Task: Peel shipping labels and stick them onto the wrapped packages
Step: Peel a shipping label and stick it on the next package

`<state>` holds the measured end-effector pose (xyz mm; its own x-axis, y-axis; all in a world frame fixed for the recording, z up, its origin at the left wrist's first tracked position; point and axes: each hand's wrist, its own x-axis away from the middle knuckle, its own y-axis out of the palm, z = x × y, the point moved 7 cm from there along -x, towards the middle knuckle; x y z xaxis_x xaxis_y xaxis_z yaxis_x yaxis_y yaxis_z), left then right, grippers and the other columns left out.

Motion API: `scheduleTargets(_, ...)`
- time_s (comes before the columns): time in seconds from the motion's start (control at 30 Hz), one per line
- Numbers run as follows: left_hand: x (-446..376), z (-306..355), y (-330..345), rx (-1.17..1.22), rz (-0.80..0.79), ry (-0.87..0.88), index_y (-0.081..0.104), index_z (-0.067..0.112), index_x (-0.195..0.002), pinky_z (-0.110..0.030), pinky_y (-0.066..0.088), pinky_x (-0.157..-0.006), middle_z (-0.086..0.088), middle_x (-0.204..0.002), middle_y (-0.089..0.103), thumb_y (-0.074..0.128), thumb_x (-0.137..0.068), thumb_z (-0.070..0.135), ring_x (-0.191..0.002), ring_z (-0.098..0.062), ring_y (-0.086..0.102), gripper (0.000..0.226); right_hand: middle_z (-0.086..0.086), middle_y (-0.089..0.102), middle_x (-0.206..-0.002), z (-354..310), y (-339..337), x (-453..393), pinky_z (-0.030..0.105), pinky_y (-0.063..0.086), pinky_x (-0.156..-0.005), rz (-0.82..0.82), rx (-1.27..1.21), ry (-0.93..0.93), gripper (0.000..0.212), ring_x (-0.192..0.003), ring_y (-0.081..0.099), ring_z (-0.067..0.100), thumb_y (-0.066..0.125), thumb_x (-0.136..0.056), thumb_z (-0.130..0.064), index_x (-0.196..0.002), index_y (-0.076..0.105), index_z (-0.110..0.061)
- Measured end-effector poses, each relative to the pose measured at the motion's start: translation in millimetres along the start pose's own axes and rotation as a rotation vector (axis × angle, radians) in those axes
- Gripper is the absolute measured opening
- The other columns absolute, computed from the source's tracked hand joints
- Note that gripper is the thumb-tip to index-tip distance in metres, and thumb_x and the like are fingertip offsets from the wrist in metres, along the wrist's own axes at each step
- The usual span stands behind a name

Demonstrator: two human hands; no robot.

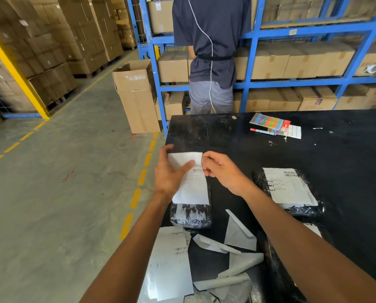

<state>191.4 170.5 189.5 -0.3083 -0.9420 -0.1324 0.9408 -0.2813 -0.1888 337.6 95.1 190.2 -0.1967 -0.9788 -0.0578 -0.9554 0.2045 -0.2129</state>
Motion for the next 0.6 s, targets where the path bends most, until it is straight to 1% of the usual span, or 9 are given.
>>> scheduleTargets(0.07,1.1,8.1,4.5,-0.133,0.042,0.118,0.037,0.029,-0.136,-0.036,0.05,-0.098,0.0,-0.123,0.052,0.086,-0.07,0.027,-0.112,-0.017,0.056,0.083,0.0,0.053,-0.069,-2.1,1.3,-0.5,0.02,0.042,-0.063,0.012,-0.011,0.001,0.021,-0.062,0.049,0.006,0.046,-0.1,-0.007,-0.082,0.058,-0.007)
scheduleTargets(0.1,3.5,15.1,5.7,-0.207,0.079,0.187,0.04,0.025,-0.135,-0.032,0.046,-0.1,-0.002,-0.125,0.049,0.086,-0.07,0.026,-0.114,-0.014,0.051,0.08,0.0,0.052,-0.069,-4.3,2.2,-0.1,0.017,0.041,-0.061,0.017,-0.023,0.0,0.022,-0.06,0.049,0.004,0.045,-0.099,-0.006,-0.08,0.057,-0.008)
scheduleTargets(0.13,4.8,21.0,7.2,-0.237,0.098,0.248,0.048,0.022,-0.128,-0.032,0.047,-0.099,-0.003,-0.121,0.05,0.085,-0.072,0.022,-0.109,-0.013,0.051,0.067,0.001,0.051,-0.068,-6.1,2.8,0.3,0.015,0.041,-0.059,0.024,-0.034,-0.002,0.024,-0.058,0.049,0.003,0.045,-0.099,-0.005,-0.079,0.056,-0.009)
scheduleTargets(0.2,6.2,26.4,13.8,-0.109,0.042,0.296,0.06,0.02,-0.102,-0.045,0.054,-0.086,-0.005,-0.101,0.06,0.077,-0.08,0.011,-0.088,-0.021,0.06,0.029,0.001,0.05,-0.066,-7.3,2.8,0.2,0.014,0.04,-0.057,0.043,-0.056,0.0,0.026,-0.056,0.049,0.003,0.045,-0.1,-0.004,-0.077,0.055,-0.011)
scheduleTargets(0.27,8.2,26.4,19.3,0.026,-0.023,0.267,0.063,0.015,-0.09,-0.053,0.057,-0.076,-0.005,-0.086,0.066,0.066,-0.088,0.006,-0.077,-0.027,0.066,0.01,0.001,0.052,-0.065,-4.3,0.8,-1.6,0.02,0.04,-0.061,0.063,-0.035,-0.006,0.023,-0.06,0.05,0.007,0.047,-0.099,-0.007,-0.08,0.058,-0.012)
scheduleTargets(0.33,9.8,27.1,21.4,0.081,-0.043,0.239,0.065,0.014,-0.088,-0.053,0.059,-0.076,-0.005,-0.084,0.069,0.065,-0.091,0.013,-0.078,-0.027,0.07,0.003,0.0,0.056,-0.066,-1.5,-1.1,-3.4,0.032,0.043,-0.069,0.077,0.022,-0.029,0.017,-0.064,0.052,0.013,0.05,-0.096,-0.018,-0.086,0.063,-0.014)
scheduleTargets(0.43,9.2,27.7,23.3,0.057,-0.066,0.196,0.068,0.014,-0.085,-0.052,0.059,-0.075,-0.005,-0.08,0.07,0.07,-0.089,0.024,-0.077,-0.028,0.07,0.011,-0.003,0.058,-0.064,-3.6,-3.9,-3.8,0.042,0.047,-0.074,0.084,0.161,-0.065,0.019,-0.065,0.055,0.013,0.052,-0.096,-0.022,-0.081,0.063,-0.024)
scheduleTargets(0.5,5.9,24.6,22.2,0.04,-0.065,0.159,0.068,0.017,-0.081,-0.052,0.058,-0.074,-0.005,-0.077,0.07,0.073,-0.086,0.024,-0.076,-0.03,0.068,0.011,-0.005,0.058,-0.063,-7.7,-4.0,-3.3,0.044,0.048,-0.075,0.085,0.236,-0.091,0.021,-0.065,0.056,0.012,0.052,-0.097,-0.02,-0.079,0.06,-0.029)
scheduleTargets(0.6,4.4,20.7,21.8,0.052,-0.072,0.118,0.069,0.018,-0.078,-0.053,0.058,-0.075,-0.007,-0.078,0.071,0.074,-0.084,0.019,-0.078,-0.032,0.069,0.008,-0.004,0.059,-0.064,-9.0,-4.0,-3.1,0.04,0.049,-0.074,0.083,0.306,-0.1,0.022,-0.066,0.058,0.01,0.053,-0.097,-0.02,-0.08,0.059,-0.033)
